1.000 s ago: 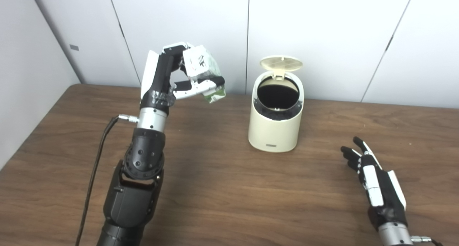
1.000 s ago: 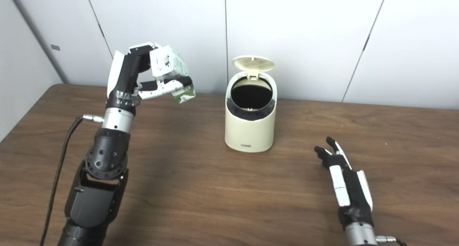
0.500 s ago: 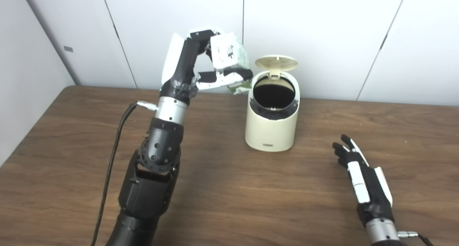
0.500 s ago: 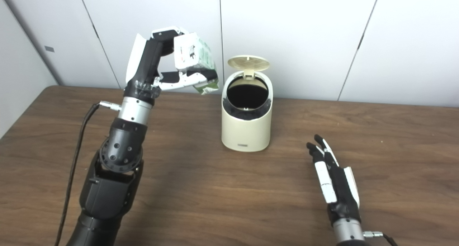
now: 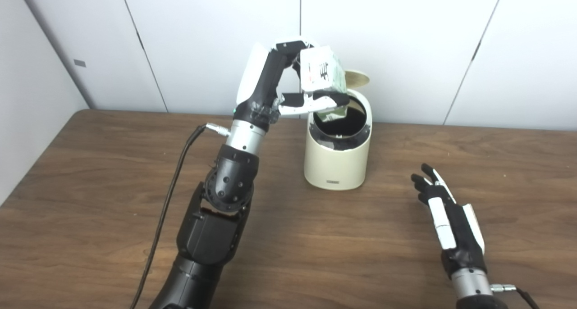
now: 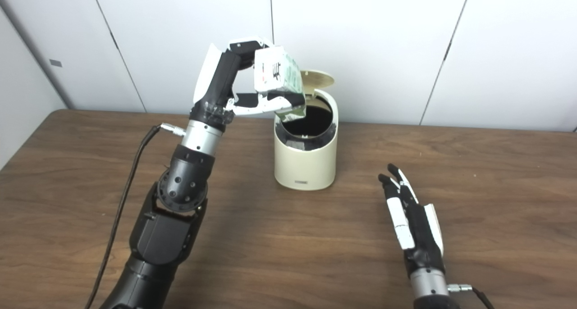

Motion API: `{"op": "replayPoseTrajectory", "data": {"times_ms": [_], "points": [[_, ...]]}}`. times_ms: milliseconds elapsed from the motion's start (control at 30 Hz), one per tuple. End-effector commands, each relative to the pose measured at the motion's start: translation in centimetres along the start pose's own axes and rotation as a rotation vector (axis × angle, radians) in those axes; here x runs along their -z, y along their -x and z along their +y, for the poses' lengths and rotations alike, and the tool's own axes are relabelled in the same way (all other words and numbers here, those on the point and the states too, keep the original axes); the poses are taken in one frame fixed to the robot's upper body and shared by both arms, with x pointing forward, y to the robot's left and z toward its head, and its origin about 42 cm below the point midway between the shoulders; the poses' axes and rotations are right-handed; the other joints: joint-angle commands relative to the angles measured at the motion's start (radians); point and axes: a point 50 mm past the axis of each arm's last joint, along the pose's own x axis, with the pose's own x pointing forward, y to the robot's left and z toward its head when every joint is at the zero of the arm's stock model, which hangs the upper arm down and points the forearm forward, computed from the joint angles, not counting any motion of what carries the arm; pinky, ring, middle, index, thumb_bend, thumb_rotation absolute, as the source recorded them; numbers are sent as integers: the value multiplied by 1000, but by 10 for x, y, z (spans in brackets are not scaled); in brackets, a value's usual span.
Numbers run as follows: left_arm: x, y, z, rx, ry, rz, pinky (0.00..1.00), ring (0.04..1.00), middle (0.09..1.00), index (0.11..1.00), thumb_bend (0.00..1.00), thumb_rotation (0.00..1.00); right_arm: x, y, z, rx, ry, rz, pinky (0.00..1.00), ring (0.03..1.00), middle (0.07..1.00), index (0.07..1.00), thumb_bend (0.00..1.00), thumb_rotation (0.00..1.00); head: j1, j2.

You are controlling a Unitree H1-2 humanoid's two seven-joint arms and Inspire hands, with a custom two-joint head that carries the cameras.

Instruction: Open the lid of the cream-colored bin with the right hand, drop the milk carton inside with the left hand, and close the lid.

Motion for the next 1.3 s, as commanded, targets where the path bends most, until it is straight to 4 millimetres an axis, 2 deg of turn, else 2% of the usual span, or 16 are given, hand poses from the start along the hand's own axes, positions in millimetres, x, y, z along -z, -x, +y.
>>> {"op": "replayPoseTrajectory", "data": {"times_ms": [0, 300, 500, 800, 933, 1267], "points": [[-18, -24, 4, -47, -16, -143, 361, 448, 496, 467, 478, 0, -21, -7, 2, 13, -17, -100, 885, 890, 869, 922, 556, 1000, 3, 1], [-1, -22, -16, -43, -77, -255, 389, 452, 507, 462, 479, 0, -27, -7, 7, 10, -48, -117, 895, 885, 862, 892, 547, 1000, -3, 1], [9, -23, -23, -45, -103, -252, 384, 438, 516, 470, 478, 0, -30, -6, 11, 10, -65, -119, 906, 893, 853, 885, 531, 1000, -3, -3], [29, -24, -24, -56, -119, -207, 373, 439, 519, 476, 477, 0, -31, -8, 14, -2, -76, -126, 914, 888, 845, 880, 554, 1000, -20, -8], [36, -24, -22, -73, -137, -199, 378, 435, 521, 475, 477, 0, -30, -9, 14, -5, -96, -123, 908, 884, 832, 891, 527, 1000, -19, -10], [49, -19, -16, -66, -229, -238, 357, 447, 520, 456, 476, 0, -25, -11, 15, -11, -143, -125, 964, 884, 810, 909, 544, 1000, -43, -11]]}}
